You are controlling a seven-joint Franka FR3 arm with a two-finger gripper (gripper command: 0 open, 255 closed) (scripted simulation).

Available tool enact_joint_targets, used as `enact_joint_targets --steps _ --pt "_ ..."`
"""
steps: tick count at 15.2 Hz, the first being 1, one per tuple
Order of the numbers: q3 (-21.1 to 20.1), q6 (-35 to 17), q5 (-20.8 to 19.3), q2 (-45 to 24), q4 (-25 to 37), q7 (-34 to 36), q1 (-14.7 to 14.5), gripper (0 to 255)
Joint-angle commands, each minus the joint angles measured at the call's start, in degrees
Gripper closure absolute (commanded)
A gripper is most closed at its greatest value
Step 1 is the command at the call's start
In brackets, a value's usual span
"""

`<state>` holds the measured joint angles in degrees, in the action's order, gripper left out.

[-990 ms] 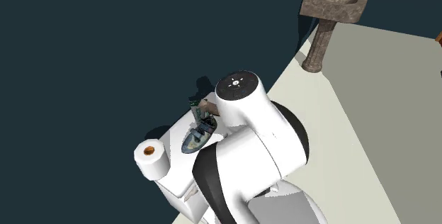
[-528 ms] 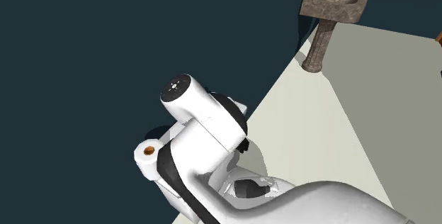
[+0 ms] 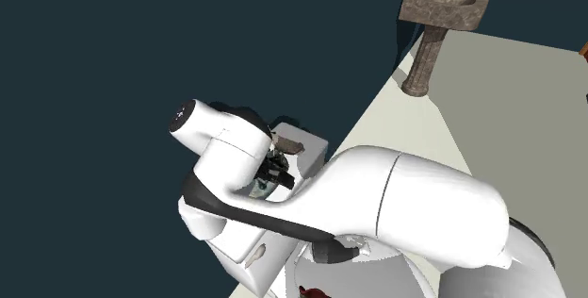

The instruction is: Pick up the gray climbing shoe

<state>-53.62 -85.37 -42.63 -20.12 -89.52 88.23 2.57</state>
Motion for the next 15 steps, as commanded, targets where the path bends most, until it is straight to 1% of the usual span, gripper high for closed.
enact_joint_targets --steps 1,4,7,15 --pt "2.8 4.8 -5.9 -7.6 7.9 3.5 -6.3 0" --pt "7.9 11.1 -12.4 -17.8 21.8 5.0 -15.9 0" --pt "13.4 17.0 -18.5 -28.9 40.6 2.5 -26.1 0" --pt "12.8 12.6 -17.5 -28.6 33.5 6.6 -23.2 0"
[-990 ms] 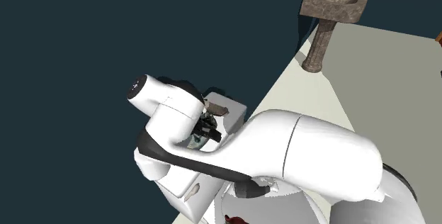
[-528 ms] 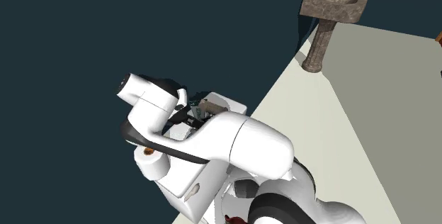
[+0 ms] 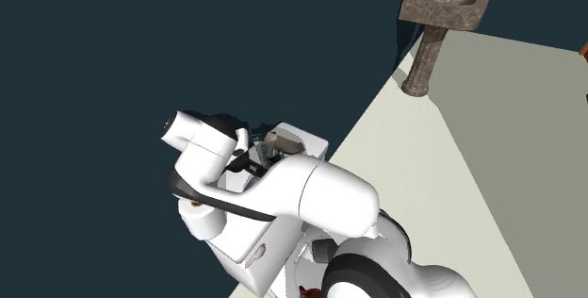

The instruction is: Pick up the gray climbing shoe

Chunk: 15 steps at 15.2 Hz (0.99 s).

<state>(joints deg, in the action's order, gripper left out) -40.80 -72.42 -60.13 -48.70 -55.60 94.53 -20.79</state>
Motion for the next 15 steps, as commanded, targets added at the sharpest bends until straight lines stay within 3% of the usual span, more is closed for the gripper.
enact_joint_targets --steps 1,2,11,15 --pt "0.0 -0.3 0.0 0.0 -0.4 0.3 0.1 0" --pt "0.0 -0.3 0.0 0.0 -0.4 0.3 0.1 255" --pt "0.0 -0.3 0.0 0.0 -0.4 0.3 0.1 255" --pt "0.2 1.9 -0.3 0.0 3.0 -1.7 -1.2 255"
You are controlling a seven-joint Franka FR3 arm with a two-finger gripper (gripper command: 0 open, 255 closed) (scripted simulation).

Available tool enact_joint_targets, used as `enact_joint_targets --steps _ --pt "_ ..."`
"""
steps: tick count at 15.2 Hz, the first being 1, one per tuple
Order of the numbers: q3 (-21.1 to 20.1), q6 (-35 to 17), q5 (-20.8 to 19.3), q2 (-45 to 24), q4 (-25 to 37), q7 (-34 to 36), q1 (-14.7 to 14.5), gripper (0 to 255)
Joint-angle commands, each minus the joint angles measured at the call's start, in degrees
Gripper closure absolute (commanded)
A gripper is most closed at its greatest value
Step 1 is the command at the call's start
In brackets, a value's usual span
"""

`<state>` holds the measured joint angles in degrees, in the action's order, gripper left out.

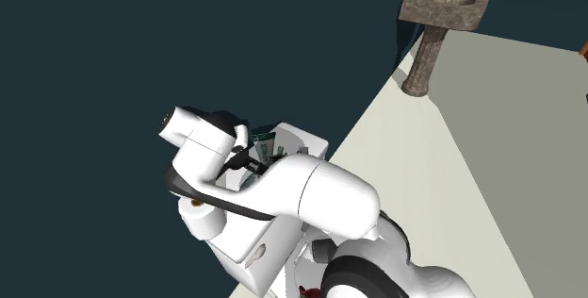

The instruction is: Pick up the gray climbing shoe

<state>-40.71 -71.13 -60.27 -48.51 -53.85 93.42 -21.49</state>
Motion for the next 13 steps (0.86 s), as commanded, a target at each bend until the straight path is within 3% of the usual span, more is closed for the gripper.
enact_joint_targets --steps 1,7,11,13 --pt "0.3 1.2 -0.3 -0.3 2.2 -1.1 -0.9 255" --pt "1.3 4.9 -1.6 -1.3 9.5 -5.1 -4.0 255" --pt "2.8 8.0 -3.3 -3.4 17.5 -9.0 -7.6 255" --pt "2.9 8.1 -3.4 -3.6 17.9 -9.2 -7.8 255"
